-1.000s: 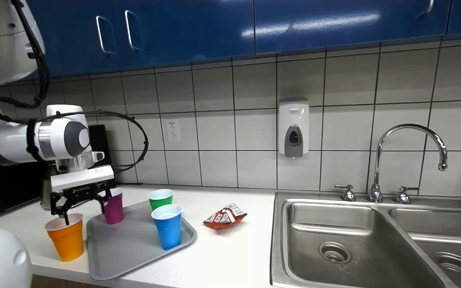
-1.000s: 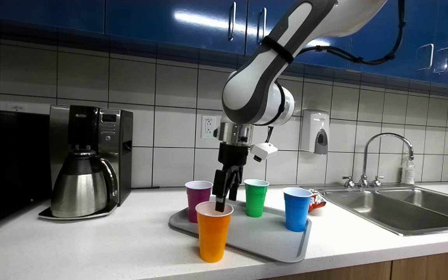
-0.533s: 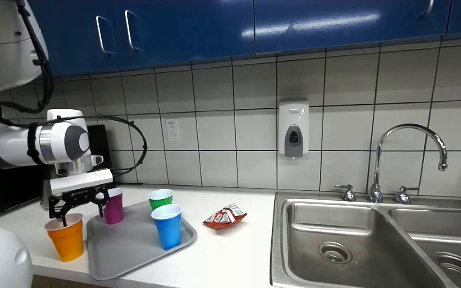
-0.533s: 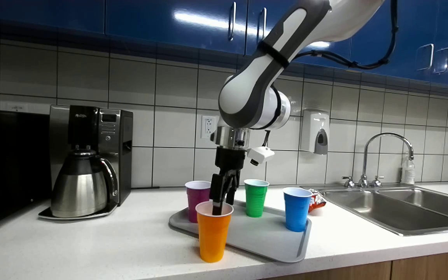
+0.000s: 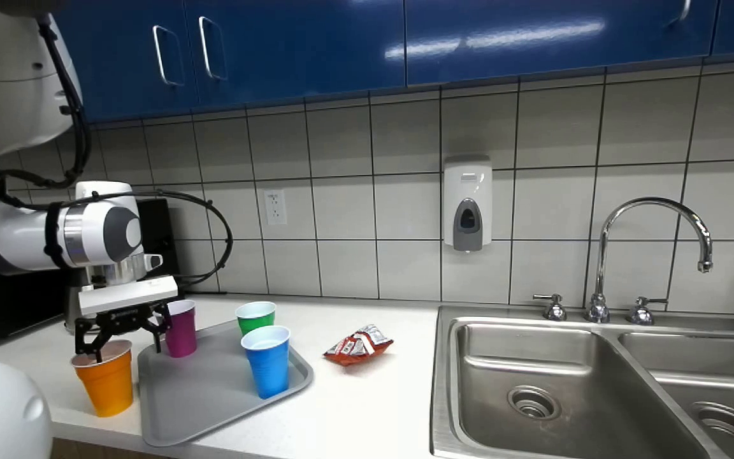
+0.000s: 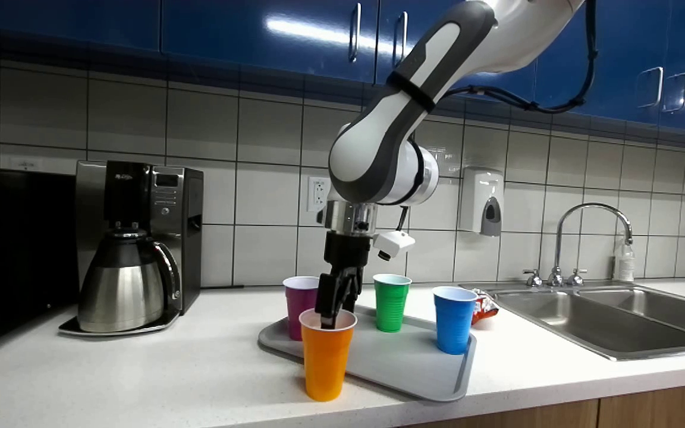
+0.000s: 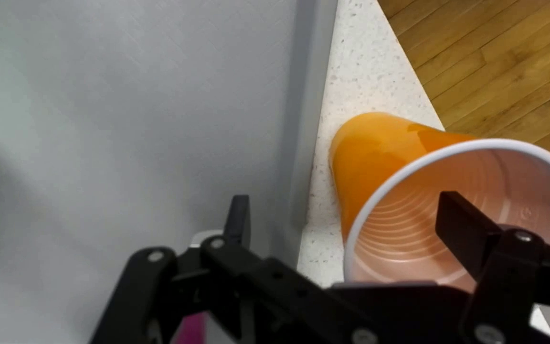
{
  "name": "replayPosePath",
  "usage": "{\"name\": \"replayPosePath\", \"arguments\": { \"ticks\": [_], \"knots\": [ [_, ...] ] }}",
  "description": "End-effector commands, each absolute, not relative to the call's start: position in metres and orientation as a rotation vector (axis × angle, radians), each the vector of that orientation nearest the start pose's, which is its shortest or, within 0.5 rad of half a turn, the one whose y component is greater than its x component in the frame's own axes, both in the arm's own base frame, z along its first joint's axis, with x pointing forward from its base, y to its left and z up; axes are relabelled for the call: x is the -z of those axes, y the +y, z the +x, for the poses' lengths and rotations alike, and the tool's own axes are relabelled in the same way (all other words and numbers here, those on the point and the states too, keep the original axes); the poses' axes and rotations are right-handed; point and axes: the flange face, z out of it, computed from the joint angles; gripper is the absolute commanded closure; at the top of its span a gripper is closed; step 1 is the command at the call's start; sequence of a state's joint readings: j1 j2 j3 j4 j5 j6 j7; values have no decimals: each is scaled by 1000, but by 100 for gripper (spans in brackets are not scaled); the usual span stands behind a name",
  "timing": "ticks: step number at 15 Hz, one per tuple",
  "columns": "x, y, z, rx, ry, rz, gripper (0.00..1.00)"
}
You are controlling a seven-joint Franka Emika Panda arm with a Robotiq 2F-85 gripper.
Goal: Put the cups on the grey tray.
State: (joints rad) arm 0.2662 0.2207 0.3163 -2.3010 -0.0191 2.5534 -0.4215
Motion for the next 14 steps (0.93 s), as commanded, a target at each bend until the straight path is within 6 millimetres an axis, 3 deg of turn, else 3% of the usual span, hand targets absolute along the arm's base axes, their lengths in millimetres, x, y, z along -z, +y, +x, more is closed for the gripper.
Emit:
{"name": "replayPosePath", "arguments": {
  "ticks": [1,10,14],
  "knots": [
    [-261,301,450,43,-1505,-2685,28],
    [-251,304,457,17,-1483,-2667,97],
    [-250,307,460,1,-1461,-2654,100]
  ]
}}
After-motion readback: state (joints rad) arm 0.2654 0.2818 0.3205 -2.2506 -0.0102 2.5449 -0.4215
